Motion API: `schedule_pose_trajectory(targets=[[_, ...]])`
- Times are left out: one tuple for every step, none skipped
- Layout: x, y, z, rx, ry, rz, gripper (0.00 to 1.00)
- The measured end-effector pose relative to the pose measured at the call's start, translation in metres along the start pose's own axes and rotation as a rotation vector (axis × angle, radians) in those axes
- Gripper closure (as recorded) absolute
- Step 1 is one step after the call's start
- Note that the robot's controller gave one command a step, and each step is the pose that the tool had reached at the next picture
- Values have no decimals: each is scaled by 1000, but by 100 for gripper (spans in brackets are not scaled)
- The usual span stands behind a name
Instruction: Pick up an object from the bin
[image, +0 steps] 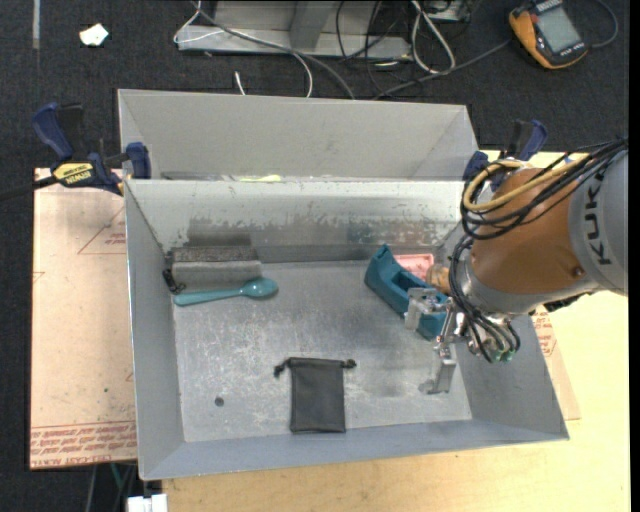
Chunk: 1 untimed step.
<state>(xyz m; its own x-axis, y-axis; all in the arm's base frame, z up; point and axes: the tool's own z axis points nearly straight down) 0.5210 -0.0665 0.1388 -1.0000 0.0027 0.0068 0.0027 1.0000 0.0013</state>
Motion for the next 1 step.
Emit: schedule_pose_trajectory(targets=[[-2,0,-4,1,-7,-3,0]])
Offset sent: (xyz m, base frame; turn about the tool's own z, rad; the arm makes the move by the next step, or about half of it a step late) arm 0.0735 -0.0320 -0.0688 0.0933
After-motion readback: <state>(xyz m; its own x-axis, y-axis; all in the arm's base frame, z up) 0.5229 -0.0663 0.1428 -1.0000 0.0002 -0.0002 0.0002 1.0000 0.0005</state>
